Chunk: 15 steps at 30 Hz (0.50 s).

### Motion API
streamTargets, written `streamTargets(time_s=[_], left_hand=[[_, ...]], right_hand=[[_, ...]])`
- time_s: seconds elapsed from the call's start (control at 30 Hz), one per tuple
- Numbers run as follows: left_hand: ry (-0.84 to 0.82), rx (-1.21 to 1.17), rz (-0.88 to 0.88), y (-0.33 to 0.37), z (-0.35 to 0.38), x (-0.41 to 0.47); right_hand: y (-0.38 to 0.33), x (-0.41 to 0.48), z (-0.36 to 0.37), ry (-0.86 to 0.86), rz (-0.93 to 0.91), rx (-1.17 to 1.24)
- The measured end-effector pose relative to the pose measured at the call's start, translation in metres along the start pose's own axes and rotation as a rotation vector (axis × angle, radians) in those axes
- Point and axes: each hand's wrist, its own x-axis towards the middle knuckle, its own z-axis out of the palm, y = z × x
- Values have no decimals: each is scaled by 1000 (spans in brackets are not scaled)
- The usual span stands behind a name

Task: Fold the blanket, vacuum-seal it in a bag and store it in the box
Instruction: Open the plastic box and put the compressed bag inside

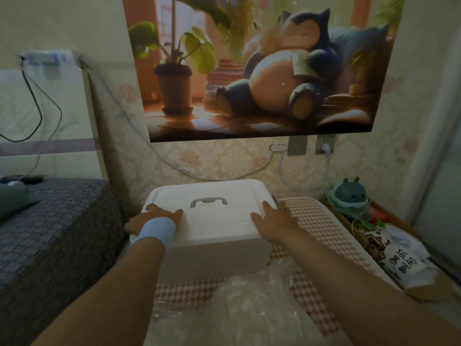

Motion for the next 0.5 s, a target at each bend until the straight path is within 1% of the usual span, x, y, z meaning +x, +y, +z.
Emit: streamTargets(time_s=[0.1, 0.2, 0.27, 0.33, 0.4, 0.47, 0.5], left_hand=[[49, -71, 9, -9, -11, 0], [124, -288, 28, -13, -25, -5], [173, -464, 112, -12, -37, -13], [244, -607, 202, -7, -53, -21], [315, -736, 255, -2, -69, -26], [341, -864, 288, 2, -82, -29], [348, -890, 311, 4, -87, -31]], right_hand=[[-1, 1, 1, 57, -68, -33], [-16, -3, -2, 59, -128, -11], [-25, -8, -4, 56, -158, -18], [-29, -14, -7, 15, -257, 1], [-29, -22, -12, -9, -342, 81], [-28, -27, -21, 28, -386, 145], [-25, -29, -27, 38, -407, 131]])
